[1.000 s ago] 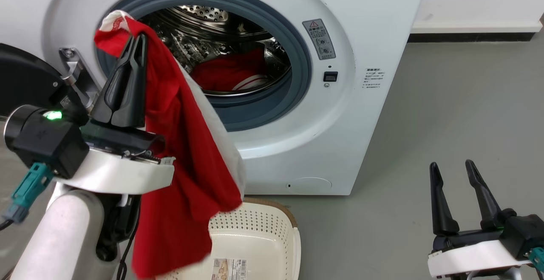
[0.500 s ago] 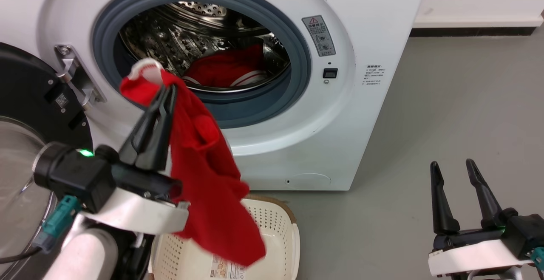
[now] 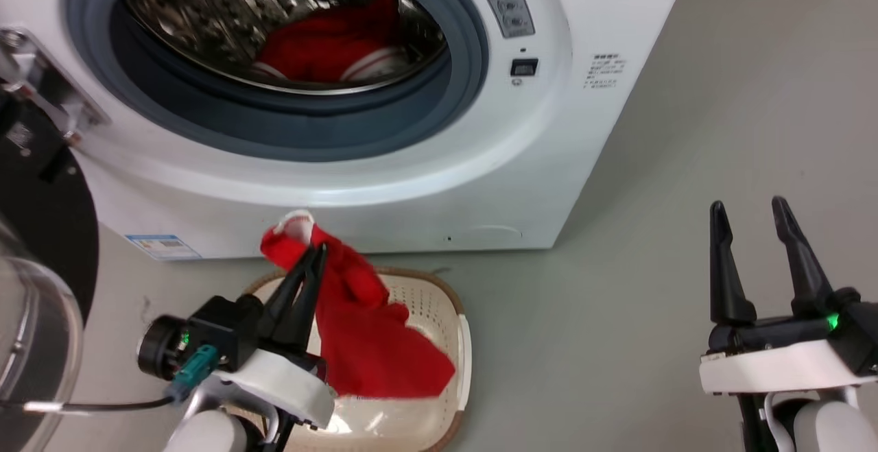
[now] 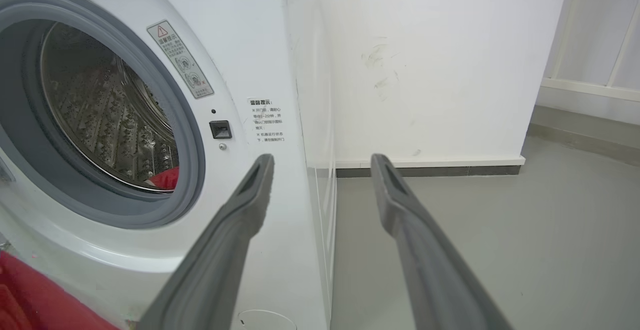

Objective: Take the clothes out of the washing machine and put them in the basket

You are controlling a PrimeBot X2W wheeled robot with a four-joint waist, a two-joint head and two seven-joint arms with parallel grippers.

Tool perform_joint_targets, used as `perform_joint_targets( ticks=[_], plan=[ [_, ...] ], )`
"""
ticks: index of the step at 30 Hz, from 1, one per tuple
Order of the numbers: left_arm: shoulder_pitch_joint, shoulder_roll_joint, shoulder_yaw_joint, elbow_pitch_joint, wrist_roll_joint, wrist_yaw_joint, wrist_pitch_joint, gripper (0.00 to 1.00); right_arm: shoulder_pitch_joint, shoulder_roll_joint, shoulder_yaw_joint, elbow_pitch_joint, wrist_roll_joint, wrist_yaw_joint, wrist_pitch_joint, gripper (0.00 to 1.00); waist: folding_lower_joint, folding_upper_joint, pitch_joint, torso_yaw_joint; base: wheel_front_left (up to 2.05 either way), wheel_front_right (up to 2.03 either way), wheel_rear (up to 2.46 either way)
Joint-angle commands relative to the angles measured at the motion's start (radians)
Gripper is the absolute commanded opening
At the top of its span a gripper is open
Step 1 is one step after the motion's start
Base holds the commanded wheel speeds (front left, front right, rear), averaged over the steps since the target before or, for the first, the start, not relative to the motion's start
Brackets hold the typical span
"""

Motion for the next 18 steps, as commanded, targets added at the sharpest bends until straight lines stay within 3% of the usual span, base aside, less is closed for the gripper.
perform_joint_targets(
  ticks=[1, 11, 18],
  plan=[
    [-0.021, -0.004, -0.004, 0.024, -0.002, -0.009, -0.008, 0.00, -0.019, 0.001, -0.001, -0.006, -0.006, -0.001, -0.002, 1.00, -0.0001, -0.0001, 0.046, -0.014, 0.00, 0.00, 0.00],
    [-0.214, -0.108, -0.054, 0.536, 0.004, -0.103, -0.085, 0.00, -0.123, 0.001, -0.006, -0.032, 0.002, -0.001, -0.002, 1.00, -0.0001, -0.0001, 0.261, -0.056, 0.00, 0.00, 0.00],
    [-0.417, -0.173, -0.107, 0.861, 0.043, -0.146, -0.099, 0.00, -0.188, 0.001, -0.023, -0.052, 0.023, -0.001, -0.002, 1.00, -0.0001, -0.0001, 0.406, -0.085, 0.00, 0.00, 0.00]
  ],
)
